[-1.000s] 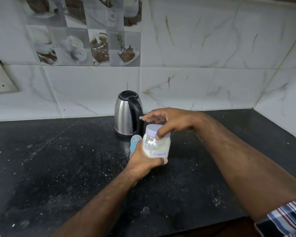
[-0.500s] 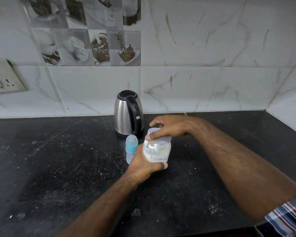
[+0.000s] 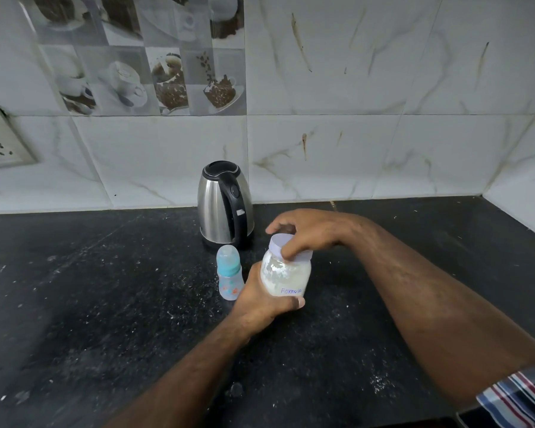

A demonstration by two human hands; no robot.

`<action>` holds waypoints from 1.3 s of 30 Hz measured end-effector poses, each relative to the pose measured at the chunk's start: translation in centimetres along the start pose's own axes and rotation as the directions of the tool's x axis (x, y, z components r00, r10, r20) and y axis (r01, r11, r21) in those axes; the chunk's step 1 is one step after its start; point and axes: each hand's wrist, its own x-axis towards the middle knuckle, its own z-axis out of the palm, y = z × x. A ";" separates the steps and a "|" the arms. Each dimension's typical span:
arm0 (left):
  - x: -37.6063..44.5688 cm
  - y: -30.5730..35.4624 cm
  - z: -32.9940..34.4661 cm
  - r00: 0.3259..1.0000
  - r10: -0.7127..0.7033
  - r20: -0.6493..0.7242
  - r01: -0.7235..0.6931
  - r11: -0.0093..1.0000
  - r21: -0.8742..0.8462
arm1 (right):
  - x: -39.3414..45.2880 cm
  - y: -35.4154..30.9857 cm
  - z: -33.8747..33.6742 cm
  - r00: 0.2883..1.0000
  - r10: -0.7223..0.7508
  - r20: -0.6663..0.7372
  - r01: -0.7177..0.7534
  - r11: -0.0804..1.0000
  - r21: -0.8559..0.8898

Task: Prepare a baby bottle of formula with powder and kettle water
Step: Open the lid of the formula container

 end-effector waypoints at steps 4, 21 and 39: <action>0.5 -0.5 0.4 1.000 -0.007 0.017 0.007 1.000 0.014 | 0.1 0.9 -0.3 0.996 -0.012 0.086 0.008 0.999 0.050; 2.8 -3.5 1.2 0.997 -0.076 0.001 0.076 0.997 0.031 | 5.2 12.4 2.1 0.851 0.327 -0.410 -0.057 0.835 0.547; 4.3 -4.2 2.8 0.991 -0.121 -0.063 0.124 0.991 0.044 | 6.9 17.4 5.9 0.893 0.301 -0.334 -0.249 0.950 0.190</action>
